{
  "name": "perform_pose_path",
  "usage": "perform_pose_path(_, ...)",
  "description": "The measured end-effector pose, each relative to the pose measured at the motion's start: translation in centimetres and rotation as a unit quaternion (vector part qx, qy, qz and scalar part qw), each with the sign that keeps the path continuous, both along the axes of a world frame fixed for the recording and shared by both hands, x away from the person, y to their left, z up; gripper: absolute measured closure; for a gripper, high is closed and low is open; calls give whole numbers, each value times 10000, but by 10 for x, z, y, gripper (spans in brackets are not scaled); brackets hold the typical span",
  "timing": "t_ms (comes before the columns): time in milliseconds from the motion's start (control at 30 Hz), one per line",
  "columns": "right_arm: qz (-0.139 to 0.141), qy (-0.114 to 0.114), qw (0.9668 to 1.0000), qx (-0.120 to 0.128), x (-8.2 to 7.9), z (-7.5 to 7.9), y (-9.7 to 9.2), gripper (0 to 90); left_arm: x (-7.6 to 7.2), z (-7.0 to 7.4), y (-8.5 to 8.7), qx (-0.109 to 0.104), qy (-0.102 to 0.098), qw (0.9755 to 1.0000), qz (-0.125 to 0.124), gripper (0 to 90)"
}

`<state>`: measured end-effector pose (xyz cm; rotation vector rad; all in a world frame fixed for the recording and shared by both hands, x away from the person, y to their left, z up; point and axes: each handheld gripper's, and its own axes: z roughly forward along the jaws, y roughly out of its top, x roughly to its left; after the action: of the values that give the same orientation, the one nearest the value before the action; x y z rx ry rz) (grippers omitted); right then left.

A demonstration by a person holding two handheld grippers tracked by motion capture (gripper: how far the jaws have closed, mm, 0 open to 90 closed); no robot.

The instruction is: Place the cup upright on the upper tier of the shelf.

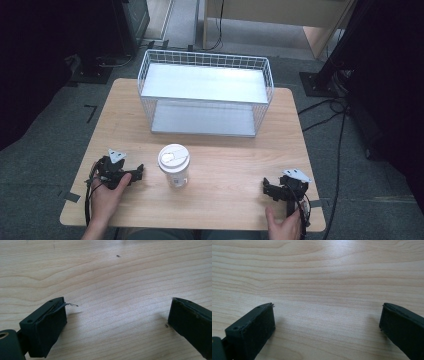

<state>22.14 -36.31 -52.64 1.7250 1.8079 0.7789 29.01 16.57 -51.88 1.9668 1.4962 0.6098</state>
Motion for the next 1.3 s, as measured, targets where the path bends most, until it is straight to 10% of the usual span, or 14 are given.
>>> perform_pose_path(233,-99,11,9999,15,1,0,-1,0,-9,3,1,-1,105,9999,1,24)
perform_pose_path(467,165,27,9999,28,-6,0,-3,0,-20,23,0,-443,-292,9979,-378,24)
perform_pose_path(700,171,20,9998,16,-6,0,-3,0,-31,41,-5,-846,-364,9885,-1200,25)
perform_pose_path(867,170,20,9999,17,-6,0,-3,0,-36,48,-10,-885,-440,9860,-1342,25)
perform_pose_path(1133,170,22,9999,18,-6,0,-3,0,-49,57,-29,-1209,-680,9725,-1871,25)
perform_pose_path(1300,168,23,9999,21,-6,0,-3,0,-54,60,-43,-1290,-709,9690,-1987,25)
